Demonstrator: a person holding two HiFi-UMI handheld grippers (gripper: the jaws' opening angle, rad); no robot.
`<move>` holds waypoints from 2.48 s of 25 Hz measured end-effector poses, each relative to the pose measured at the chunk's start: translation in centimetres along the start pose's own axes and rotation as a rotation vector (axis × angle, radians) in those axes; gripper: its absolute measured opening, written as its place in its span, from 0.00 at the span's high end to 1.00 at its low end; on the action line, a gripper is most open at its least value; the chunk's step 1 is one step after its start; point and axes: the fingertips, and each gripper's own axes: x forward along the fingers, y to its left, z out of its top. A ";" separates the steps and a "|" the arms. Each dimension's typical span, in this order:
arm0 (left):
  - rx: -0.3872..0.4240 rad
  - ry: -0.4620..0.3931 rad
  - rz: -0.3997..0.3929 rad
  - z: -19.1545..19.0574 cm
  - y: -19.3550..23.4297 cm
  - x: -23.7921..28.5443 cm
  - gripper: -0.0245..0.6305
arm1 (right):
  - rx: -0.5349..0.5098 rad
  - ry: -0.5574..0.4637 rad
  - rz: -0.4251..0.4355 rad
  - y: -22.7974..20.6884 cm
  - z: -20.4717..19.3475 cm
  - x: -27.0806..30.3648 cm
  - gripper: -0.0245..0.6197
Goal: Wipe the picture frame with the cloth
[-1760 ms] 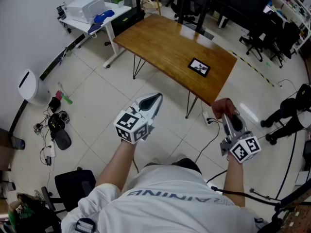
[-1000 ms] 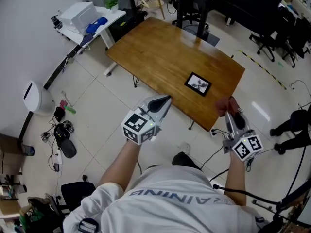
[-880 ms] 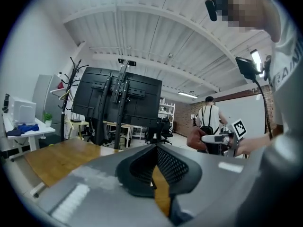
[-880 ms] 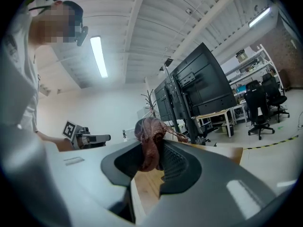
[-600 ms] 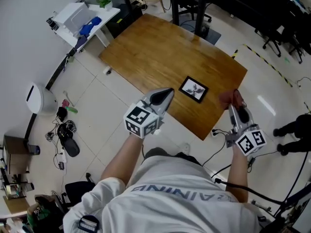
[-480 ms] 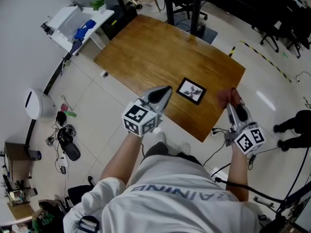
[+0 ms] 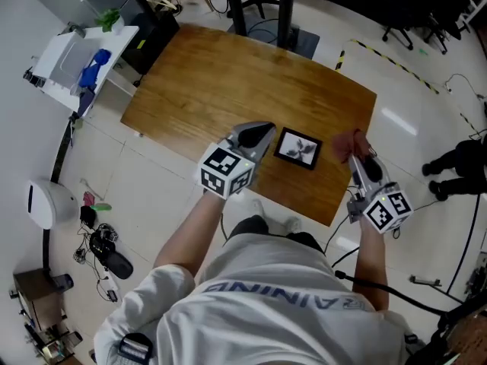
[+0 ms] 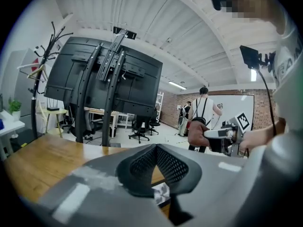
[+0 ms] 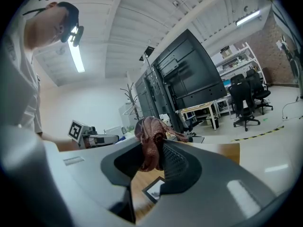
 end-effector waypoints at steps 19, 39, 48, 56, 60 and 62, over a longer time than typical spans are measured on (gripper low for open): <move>0.008 0.456 -0.094 -21.8 0.7 6.5 0.95 | 0.116 0.223 0.071 -0.9 -10.1 9.6 0.80; 0.004 0.538 -0.124 -25.3 0.4 7.8 0.95 | 0.315 0.567 0.049 -0.9 -21.2 17.5 0.80; -0.005 0.524 -0.110 -25.3 0.6 7.9 0.95 | 0.322 0.648 -0.066 -3.2 -23.4 16.9 0.80; 0.000 0.526 -0.104 -25.4 0.7 7.8 0.95 | 0.332 0.663 -0.153 -6.8 -22.9 13.3 0.80; -0.007 0.528 -0.103 -25.3 0.8 7.7 0.95 | 0.345 0.655 -0.186 -8.6 -22.5 11.2 0.80; -0.011 0.526 -0.101 -25.3 0.8 7.8 0.95 | 0.341 0.643 -0.195 -9.2 -22.3 10.3 0.80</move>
